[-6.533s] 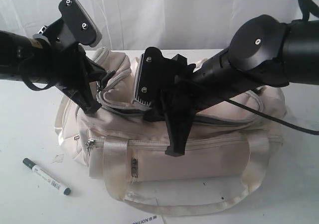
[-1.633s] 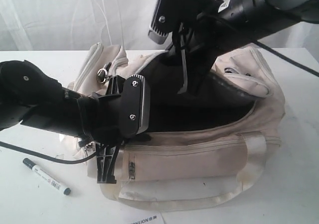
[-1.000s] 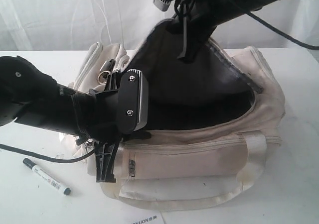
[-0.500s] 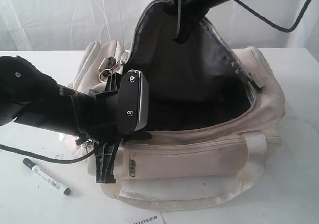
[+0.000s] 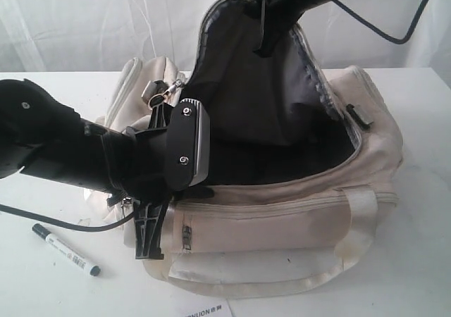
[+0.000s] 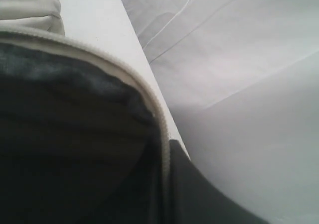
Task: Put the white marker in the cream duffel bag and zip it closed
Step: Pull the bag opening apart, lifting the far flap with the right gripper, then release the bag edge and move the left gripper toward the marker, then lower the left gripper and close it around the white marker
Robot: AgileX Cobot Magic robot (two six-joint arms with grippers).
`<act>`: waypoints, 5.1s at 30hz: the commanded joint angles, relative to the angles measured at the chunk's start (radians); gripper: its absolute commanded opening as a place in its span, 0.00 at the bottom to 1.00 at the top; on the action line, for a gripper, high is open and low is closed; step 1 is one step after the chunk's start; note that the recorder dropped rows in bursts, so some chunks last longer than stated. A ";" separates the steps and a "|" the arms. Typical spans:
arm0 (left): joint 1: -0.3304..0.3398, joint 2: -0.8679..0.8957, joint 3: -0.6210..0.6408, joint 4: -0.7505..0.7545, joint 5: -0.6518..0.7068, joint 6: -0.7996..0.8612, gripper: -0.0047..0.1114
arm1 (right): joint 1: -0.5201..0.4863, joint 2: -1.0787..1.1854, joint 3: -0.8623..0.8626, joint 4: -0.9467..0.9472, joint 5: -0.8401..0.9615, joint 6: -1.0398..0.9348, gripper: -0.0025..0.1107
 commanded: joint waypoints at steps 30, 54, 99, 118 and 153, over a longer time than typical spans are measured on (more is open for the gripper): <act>-0.003 -0.179 0.009 0.023 0.115 -0.162 0.49 | -0.022 -0.085 -0.009 0.073 0.094 0.107 0.53; -0.003 -0.411 0.009 0.450 0.331 -0.673 0.45 | -0.022 -0.294 -0.009 -0.005 0.490 0.275 0.53; 0.045 -0.469 0.319 1.228 0.196 -1.103 0.45 | 0.070 -0.427 0.191 0.203 0.666 0.285 0.52; 0.047 -0.331 0.319 1.281 0.218 -1.098 0.50 | 0.070 -0.427 0.191 0.205 0.662 0.272 0.52; 0.167 -0.193 0.201 1.245 0.374 -2.846 0.62 | 0.070 -0.427 0.191 0.260 0.679 0.243 0.48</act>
